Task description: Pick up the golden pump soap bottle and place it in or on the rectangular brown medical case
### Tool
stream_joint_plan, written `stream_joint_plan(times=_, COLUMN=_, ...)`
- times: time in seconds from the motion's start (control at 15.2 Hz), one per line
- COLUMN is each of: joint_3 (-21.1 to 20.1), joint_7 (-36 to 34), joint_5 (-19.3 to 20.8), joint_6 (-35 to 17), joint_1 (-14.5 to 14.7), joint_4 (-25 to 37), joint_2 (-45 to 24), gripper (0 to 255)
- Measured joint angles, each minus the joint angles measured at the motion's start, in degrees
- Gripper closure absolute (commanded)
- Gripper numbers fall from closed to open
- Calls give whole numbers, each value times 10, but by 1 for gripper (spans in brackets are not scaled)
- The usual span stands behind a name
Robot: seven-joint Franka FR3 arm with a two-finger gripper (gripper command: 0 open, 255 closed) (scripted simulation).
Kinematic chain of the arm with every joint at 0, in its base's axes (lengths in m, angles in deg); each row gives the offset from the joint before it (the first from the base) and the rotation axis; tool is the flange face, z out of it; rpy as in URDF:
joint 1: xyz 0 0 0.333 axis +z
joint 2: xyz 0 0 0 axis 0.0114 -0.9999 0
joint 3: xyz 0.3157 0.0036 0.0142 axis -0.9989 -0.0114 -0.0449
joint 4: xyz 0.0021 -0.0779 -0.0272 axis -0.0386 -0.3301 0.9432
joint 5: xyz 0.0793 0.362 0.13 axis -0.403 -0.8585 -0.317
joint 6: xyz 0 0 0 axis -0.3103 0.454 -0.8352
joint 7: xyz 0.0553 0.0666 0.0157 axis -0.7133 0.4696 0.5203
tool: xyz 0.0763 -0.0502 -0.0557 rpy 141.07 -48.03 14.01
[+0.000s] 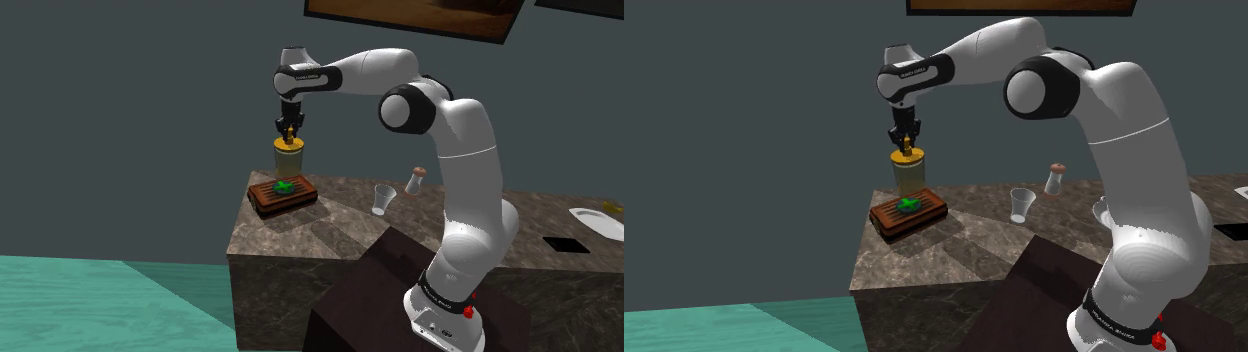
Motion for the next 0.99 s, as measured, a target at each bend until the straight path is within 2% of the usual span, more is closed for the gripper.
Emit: stream_joint_plan(times=0.99, joint_3=1, joint_7=-7, joint_5=3, joint_6=-91, joint_1=0, joint_4=-63, joint_2=-28, gripper=255)
